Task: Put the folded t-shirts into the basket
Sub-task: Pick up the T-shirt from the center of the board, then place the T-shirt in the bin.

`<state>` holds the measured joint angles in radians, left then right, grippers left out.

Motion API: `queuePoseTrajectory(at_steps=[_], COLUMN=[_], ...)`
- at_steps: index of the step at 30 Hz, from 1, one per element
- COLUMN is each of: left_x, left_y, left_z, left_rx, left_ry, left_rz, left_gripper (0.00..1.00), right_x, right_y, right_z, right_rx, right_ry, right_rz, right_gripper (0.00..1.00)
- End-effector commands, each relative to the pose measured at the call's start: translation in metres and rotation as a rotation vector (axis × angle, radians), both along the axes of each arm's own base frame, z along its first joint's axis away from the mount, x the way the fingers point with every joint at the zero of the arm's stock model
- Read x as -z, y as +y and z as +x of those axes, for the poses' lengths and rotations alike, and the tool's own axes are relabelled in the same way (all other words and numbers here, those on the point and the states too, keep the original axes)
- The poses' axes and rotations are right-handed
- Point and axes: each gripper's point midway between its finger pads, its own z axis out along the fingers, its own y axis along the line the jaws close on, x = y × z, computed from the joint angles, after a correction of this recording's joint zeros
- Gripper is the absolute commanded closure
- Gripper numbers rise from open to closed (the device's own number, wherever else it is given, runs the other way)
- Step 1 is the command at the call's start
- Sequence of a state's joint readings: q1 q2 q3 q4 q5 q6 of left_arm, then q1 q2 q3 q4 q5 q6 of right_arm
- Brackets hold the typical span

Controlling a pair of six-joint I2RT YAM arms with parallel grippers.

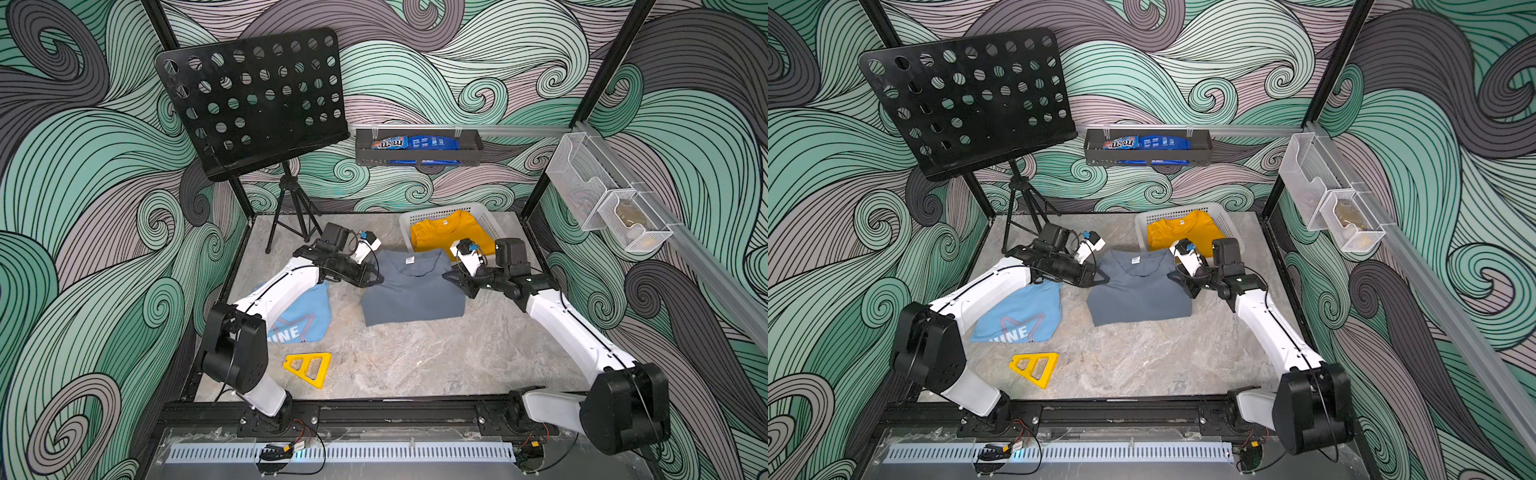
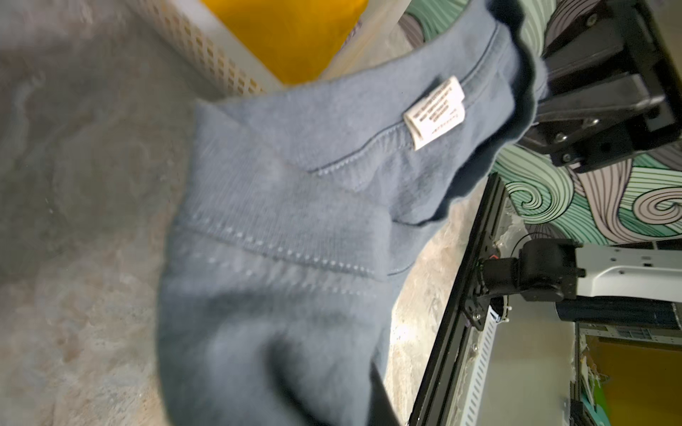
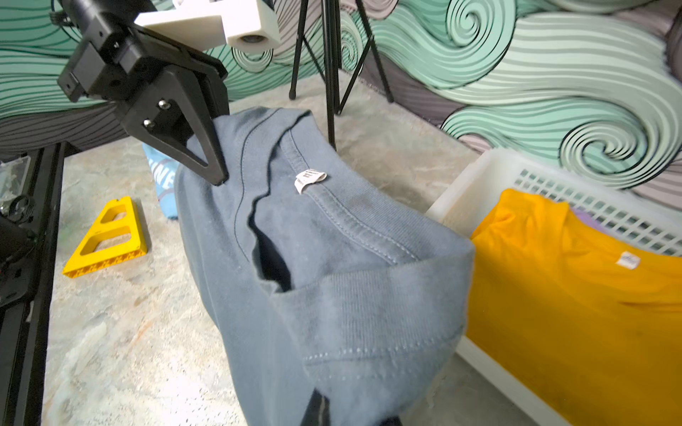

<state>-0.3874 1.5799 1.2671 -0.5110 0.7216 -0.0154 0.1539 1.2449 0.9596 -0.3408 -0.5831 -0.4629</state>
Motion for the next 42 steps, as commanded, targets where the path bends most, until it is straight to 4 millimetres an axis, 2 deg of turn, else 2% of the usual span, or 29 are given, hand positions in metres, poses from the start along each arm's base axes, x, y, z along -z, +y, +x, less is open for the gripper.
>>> queuePoseTrajectory(at_steps=[1, 7, 9, 15, 19, 24, 29, 35, 42], left_x=[-0.063, -0.11, -0.118, -0.127, -0.118, -0.103, -0.078, -0.057, -0.035], left_y=[-0.013, -0.034, -0.046, -0.088, -0.123, -0.156, -0.171, -0.178, -0.185], left_z=[0.013, 0.044, 0.059, 0.097, 0.11, 0.131, 0.154, 0.159, 0.148], left_rx=[-0.015, -0.056, -0.07, -0.089, -0.052, -0.028, -0.038, -0.027, 0.007], left_ry=[-0.122, -0.229, -0.231, -0.204, -0.183, -0.181, -0.186, -0.18, -0.142], left_rz=[-0.13, -0.171, -0.176, -0.178, -0.153, -0.136, -0.128, -0.115, -0.075], left_gripper=[1.0, 1.0, 1.0, 1.0, 1.0, 1.0, 1.0, 1.0, 1.0], right_x=[-0.045, -0.094, -0.104, -0.127, -0.13, -0.113, -0.082, -0.058, -0.028], right_y=[-0.008, -0.039, -0.053, -0.096, -0.124, -0.153, -0.177, -0.181, -0.181], right_z=[0.006, 0.045, 0.062, 0.114, 0.147, 0.179, 0.203, 0.211, 0.212], right_rx=[0.027, 0.177, 0.235, 0.379, 0.432, 0.471, 0.501, 0.478, 0.437], right_ry=[-0.083, -0.163, -0.17, -0.203, -0.211, -0.191, -0.121, -0.096, -0.028], right_rz=[0.064, 0.076, 0.073, 0.058, 0.057, 0.035, 0.012, -0.015, -0.042], right_gripper=[1.0, 1.0, 1.0, 1.0, 1.0, 1.0, 1.0, 1.0, 1.0])
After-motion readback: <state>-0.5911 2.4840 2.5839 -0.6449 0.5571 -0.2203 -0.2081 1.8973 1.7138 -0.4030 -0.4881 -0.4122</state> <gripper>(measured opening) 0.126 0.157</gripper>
